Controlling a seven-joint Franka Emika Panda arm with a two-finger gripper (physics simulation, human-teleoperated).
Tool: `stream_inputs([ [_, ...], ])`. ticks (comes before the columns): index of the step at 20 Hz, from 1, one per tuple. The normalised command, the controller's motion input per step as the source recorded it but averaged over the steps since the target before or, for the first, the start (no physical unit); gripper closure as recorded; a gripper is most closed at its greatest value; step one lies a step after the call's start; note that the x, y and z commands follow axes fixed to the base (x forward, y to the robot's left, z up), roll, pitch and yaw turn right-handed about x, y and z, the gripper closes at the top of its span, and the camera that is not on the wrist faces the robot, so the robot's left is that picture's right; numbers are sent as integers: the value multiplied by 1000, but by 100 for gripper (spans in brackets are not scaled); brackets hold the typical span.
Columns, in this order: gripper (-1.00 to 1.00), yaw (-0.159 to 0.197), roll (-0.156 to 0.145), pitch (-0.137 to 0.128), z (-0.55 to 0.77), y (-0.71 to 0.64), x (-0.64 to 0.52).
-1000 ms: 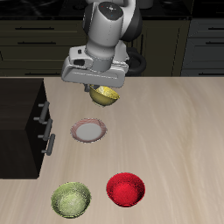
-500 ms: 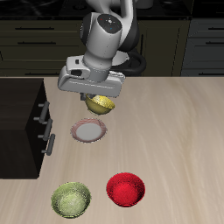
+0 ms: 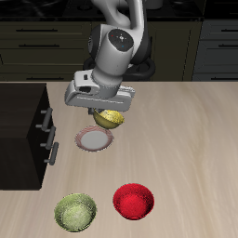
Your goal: Place the yellow bowl on the plate
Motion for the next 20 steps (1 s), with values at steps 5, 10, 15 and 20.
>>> stream_inputs([
  [5, 100, 20, -47, 4, -89, -145, 12],
  [10, 100, 4, -3, -16, -186, -61, 15],
  [15, 100, -8, -11, 38, -250, -2, 25],
  [20, 100, 3, -35, 58, -264, -42, 14],
])
